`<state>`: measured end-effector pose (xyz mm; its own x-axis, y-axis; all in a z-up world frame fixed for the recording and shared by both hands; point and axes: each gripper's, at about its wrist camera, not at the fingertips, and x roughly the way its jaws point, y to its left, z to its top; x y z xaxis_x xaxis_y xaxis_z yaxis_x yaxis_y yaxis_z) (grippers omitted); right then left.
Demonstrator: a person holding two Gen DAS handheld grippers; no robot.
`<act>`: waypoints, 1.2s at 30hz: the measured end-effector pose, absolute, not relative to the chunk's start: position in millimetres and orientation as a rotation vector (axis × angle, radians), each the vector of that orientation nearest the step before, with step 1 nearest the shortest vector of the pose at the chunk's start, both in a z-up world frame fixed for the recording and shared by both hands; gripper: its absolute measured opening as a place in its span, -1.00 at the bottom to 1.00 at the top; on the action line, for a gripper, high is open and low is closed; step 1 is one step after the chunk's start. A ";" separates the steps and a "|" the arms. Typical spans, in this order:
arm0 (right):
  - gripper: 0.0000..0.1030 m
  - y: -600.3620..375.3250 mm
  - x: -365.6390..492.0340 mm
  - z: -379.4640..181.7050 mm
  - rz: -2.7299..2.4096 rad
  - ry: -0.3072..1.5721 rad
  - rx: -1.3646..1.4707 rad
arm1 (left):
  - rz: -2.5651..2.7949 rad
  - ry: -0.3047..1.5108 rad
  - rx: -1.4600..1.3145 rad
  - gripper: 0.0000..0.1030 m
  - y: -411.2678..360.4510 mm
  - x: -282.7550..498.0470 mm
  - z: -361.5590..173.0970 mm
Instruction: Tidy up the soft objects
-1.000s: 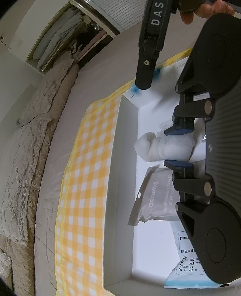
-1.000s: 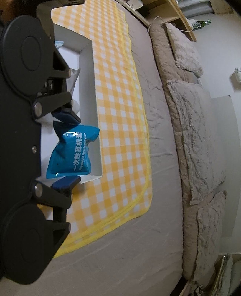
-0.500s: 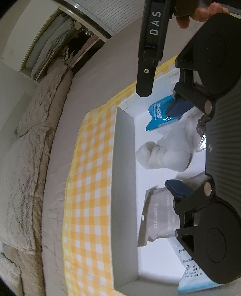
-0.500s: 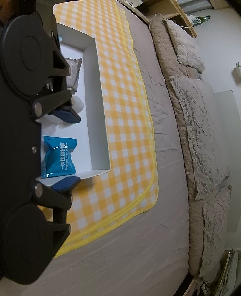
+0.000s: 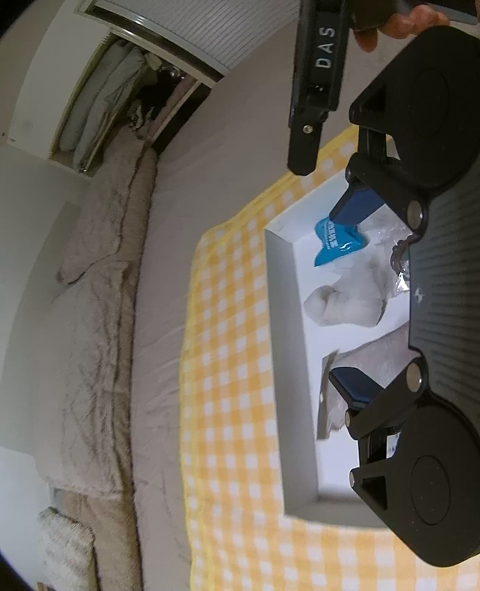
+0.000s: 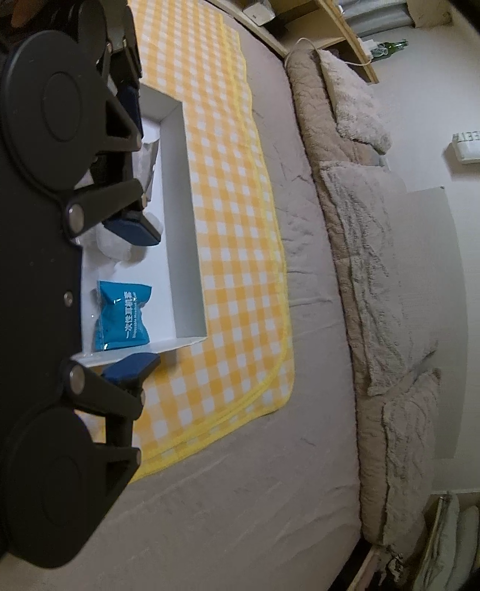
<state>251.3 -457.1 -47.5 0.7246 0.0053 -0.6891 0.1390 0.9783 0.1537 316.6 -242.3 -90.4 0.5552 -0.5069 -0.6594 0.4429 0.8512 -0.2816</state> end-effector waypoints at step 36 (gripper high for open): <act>1.00 -367.6 80.1 60.8 -0.020 0.537 0.137 | -0.373 0.568 0.054 1.00 -104.7 148.7 40.3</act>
<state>80.1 -367.6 60.8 0.8594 0.0171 -0.5111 0.0544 0.9907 0.1245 148.7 -104.7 40.3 0.7781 -0.3301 -0.5343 0.3597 0.9316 -0.0518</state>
